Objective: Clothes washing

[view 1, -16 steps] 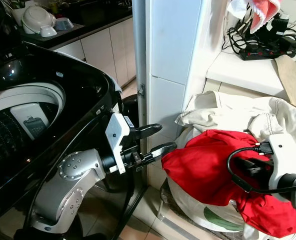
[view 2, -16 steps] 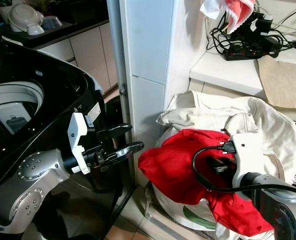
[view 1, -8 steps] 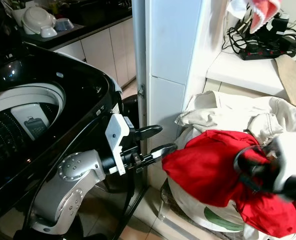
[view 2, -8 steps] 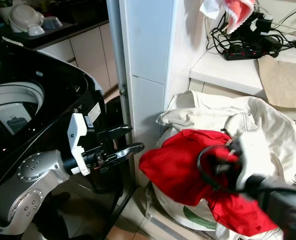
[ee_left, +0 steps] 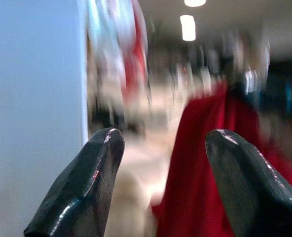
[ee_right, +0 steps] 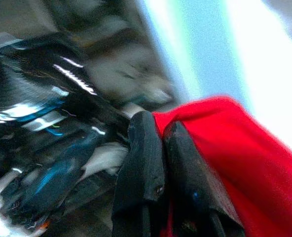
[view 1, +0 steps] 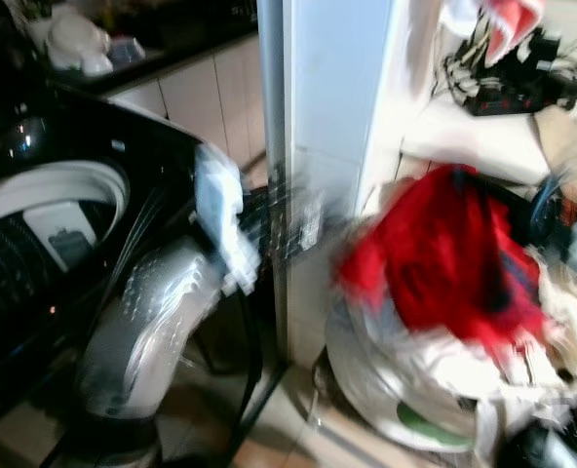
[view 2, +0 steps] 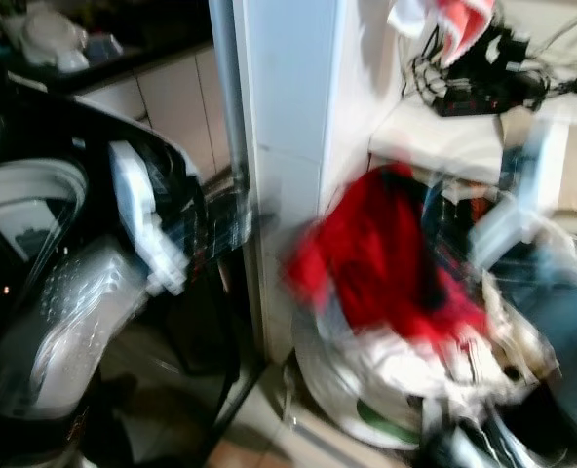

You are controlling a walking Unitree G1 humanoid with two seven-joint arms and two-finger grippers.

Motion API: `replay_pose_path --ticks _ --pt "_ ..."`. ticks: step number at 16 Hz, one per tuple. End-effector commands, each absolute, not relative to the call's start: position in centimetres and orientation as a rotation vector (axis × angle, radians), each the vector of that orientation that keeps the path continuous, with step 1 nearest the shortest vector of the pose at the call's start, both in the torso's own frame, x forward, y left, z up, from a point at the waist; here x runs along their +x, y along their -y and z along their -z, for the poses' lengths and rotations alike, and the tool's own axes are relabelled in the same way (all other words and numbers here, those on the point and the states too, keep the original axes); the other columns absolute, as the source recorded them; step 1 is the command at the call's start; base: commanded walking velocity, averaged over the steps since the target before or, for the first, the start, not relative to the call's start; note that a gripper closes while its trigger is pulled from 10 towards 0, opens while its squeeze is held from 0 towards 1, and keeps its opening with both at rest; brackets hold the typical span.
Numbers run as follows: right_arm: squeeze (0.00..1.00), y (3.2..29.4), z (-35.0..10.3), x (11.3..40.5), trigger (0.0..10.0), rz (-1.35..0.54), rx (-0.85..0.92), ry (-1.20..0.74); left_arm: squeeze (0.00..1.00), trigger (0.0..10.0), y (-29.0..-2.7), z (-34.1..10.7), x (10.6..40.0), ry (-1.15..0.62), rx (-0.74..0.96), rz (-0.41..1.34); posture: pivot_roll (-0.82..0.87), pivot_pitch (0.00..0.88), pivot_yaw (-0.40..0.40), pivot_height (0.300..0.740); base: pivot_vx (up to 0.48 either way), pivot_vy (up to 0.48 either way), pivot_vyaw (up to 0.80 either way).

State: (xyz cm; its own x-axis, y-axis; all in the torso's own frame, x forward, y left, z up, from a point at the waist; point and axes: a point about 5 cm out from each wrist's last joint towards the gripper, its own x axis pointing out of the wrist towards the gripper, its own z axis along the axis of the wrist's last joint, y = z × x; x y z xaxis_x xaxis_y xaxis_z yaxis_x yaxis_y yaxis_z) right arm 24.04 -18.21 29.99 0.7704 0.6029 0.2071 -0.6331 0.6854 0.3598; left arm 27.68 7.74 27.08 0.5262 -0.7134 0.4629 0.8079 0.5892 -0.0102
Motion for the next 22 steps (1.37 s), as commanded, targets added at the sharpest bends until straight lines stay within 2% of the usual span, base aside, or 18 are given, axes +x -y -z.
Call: replay_pose_path --ticks 1,5,7,8,11,16,17,18,20,22 --pt "0.0 18.2 -29.5 24.3 0.0 -0.695 0.457 0.044 1.0 10.0 -8.3 -27.8 27.8 0.47 -0.276 0.895 -0.13 0.0 0.013 0.74 0.0 0.0 0.0" --pt "0.0 15.6 -29.5 25.2 0.0 -0.782 0.533 0.023 1.0 10.0 -6.1 -28.1 28.2 0.466 -0.235 0.994 -0.12 0.0 -0.006 0.74 0.0 0.0 0.0" --pt "0.0 15.2 -29.7 25.4 0.0 -0.786 0.548 0.02 1.0 10.0 -5.6 -28.0 28.0 0.445 -0.259 1.035 -0.12 0.0 -0.008 0.74 0.0 0.0 0.0" --pt "0.0 14.6 -29.7 25.3 0.0 -0.817 0.583 0.03 0.0 10.0 -5.3 -26.9 28.0 0.41 -0.183 1.048 -0.12 0.0 -0.008 0.74 0.0 0.0 0.0" --pt "0.0 14.3 -29.8 25.1 0.0 -0.839 0.613 0.054 0.0 10.0 -5.2 -25.4 28.2 0.371 -0.05 1.054 -0.12 0.0 0.001 0.74 0.0 0.0 0.0" --pt "0.0 14.3 -29.7 24.7 0.0 -0.836 0.615 0.063 0.0 10.0 -5.3 -24.0 27.8 0.23 -0.091 1.155 -0.13 0.0 0.017 0.74 0.0 0.0 0.0" --pt "0.0 14.2 -29.7 24.6 0.0 -0.836 0.615 0.064 0.0 1.8 -5.3 -24.0 28.0 0.225 -0.105 1.137 -0.13 0.0 0.021 0.74 0.0 0.0 0.0" --pt "0.0 14.2 -29.6 24.5 0.0 -0.835 0.614 0.063 0.0 0.0 -5.4 -24.1 28.4 0.232 -0.096 1.106 -0.13 0.0 0.023 0.74 0.0 0.0 0.0" --pt "0.0 14.0 -29.6 24.4 0.0 -0.834 0.613 0.061 0.0 0.0 -5.7 -24.3 29.0 0.221 -0.128 1.053 -0.13 0.0 0.025 0.74 0.0 0.0 0.0" --pt "0.0 13.8 -29.4 24.4 0.0 -0.834 0.612 0.049 0.0 0.0 -6.0 -24.4 29.2 0.232 -0.074 1.022 -0.13 0.0 0.022 0.74 0.0 0.0 0.0"
